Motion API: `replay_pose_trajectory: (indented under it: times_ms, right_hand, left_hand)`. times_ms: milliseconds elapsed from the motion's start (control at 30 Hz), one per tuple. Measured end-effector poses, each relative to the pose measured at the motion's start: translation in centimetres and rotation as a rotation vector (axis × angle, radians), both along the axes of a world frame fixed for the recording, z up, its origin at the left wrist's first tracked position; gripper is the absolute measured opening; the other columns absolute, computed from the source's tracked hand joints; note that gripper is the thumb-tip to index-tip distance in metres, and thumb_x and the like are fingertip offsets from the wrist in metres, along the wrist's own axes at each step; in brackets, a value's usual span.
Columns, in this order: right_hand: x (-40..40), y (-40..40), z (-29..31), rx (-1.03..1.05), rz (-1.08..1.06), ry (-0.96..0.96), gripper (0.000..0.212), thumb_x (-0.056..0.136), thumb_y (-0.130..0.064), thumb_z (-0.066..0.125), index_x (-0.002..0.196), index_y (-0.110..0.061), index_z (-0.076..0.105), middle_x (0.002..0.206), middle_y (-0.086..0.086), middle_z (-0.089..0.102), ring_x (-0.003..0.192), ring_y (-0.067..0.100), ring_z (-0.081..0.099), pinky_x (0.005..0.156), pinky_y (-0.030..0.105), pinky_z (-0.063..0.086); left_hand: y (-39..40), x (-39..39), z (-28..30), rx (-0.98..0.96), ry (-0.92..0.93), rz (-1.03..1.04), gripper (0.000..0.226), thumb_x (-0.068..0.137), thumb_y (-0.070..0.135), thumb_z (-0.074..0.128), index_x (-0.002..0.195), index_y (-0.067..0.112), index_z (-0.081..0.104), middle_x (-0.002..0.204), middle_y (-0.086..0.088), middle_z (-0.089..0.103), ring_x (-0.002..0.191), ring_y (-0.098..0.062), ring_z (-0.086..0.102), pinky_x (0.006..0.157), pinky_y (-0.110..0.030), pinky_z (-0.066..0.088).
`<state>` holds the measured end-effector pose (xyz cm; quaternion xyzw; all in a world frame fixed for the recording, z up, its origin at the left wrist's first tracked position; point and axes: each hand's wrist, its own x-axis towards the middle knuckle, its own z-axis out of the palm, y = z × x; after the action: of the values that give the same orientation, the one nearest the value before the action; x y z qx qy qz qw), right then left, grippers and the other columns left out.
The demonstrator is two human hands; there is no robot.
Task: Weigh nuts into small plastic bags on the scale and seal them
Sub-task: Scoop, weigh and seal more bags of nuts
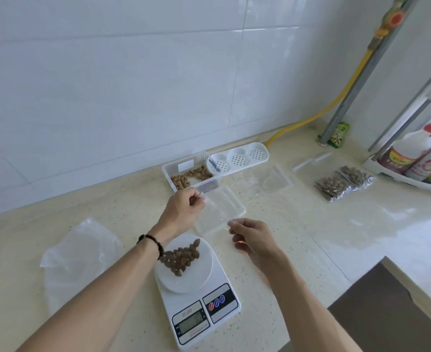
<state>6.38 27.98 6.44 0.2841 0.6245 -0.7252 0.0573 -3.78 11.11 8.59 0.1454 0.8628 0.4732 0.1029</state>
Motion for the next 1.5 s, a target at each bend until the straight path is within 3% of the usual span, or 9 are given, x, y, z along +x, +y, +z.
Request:
replay_pose_trajectory:
  times_ms: [133,267,500,600,767,1067,1200,1300,1500]
  right_hand:
    - [-0.4,-0.4,2.5,-0.048,-0.032,0.087,0.01,0.089,-0.011,0.069,0.09,-0.002,0.072,0.07,0.001,0.06,0.057,0.011,0.05,0.053,0.024,0.041]
    - [-0.5,-0.6,5.0,0.114,-0.019,0.199,0.01,0.088,-0.012,0.069,0.078,-0.01,0.071,0.07,0.002,0.057,0.06,0.011,0.048,0.055,0.025,0.04]
    - [-0.3,-0.8,9.1,0.374,0.006,0.356,0.017,0.09,-0.014,0.065,0.075,-0.005,0.068,0.069,0.003,0.055,0.065,0.012,0.048,0.058,0.024,0.042]
    - [0.1,-1.0,10.7,0.396,0.08,0.41,0.022,0.089,-0.019,0.068,0.068,-0.009,0.065,0.068,0.001,0.055,0.066,0.011,0.049,0.063,0.025,0.043]
    - [0.2,-1.5,12.2,0.382,0.097,0.465,0.032,0.091,-0.021,0.067,0.081,0.008,0.062,0.069,0.004,0.055,0.067,0.013,0.051,0.068,0.03,0.044]
    - [0.5,-1.9,14.1,0.47,0.05,0.478,0.014,0.085,-0.016,0.073,0.074,-0.008,0.073,0.076,0.015,0.067,0.064,0.011,0.057,0.064,0.029,0.051]
    - [0.5,-2.2,14.3,0.559,0.044,0.472,0.014,0.086,-0.016,0.073,0.072,-0.018,0.073,0.07,0.004,0.068,0.059,0.006,0.054,0.061,0.028,0.048]
    - [0.6,-1.7,14.2,0.553,0.003,0.446,0.014,0.087,-0.012,0.071,0.073,-0.015,0.073,0.064,-0.011,0.066,0.054,-0.003,0.053,0.059,0.019,0.047]
    - [0.7,-0.7,14.8,0.592,0.052,0.511,0.005,0.08,-0.017,0.079,0.084,-0.018,0.077,0.064,-0.013,0.062,0.058,-0.007,0.055,0.058,0.008,0.043]
  left_hand:
    - [-0.9,0.6,2.5,0.09,-0.029,0.024,0.026,0.096,0.023,0.056,0.086,-0.001,0.059,0.069,0.0,0.055,0.061,-0.007,0.056,0.053,-0.01,0.041]
    - [-1.8,1.4,5.1,0.176,-0.021,-0.008,0.027,0.097,0.02,0.055,0.088,-0.005,0.06,0.07,-0.002,0.055,0.057,0.001,0.056,0.055,-0.009,0.042]
    - [-2.2,2.1,8.4,0.282,0.007,-0.003,0.026,0.097,0.021,0.055,0.083,0.0,0.062,0.076,-0.012,0.062,0.062,-0.012,0.056,0.069,-0.032,0.048]
    - [-2.2,2.6,9.5,0.323,0.011,0.015,0.024,0.097,0.016,0.054,0.079,0.003,0.061,0.07,-0.006,0.06,0.063,-0.012,0.055,0.069,-0.032,0.048]
    - [-1.9,3.5,10.8,0.417,0.013,0.042,0.022,0.096,0.009,0.055,0.075,0.009,0.06,0.063,0.005,0.06,0.063,-0.013,0.056,0.067,-0.027,0.048]
    - [-2.0,4.4,11.8,0.487,-0.025,0.053,0.02,0.094,0.01,0.059,0.074,0.009,0.061,0.058,0.007,0.062,0.062,-0.016,0.057,0.063,-0.026,0.05]
    - [-1.5,4.8,12.1,0.53,-0.045,0.032,0.02,0.093,0.01,0.062,0.072,0.008,0.064,0.061,0.001,0.061,0.06,-0.016,0.056,0.063,-0.025,0.051]
    - [-1.3,5.0,12.3,0.559,-0.064,0.01,0.02,0.091,0.01,0.065,0.071,0.008,0.068,0.064,-0.004,0.063,0.061,-0.016,0.061,0.062,-0.023,0.053]
    - [-0.9,4.4,12.3,0.534,-0.013,-0.025,0.014,0.089,0.007,0.066,0.078,-0.002,0.069,0.075,-0.019,0.068,0.067,-0.02,0.064,0.066,-0.025,0.054]
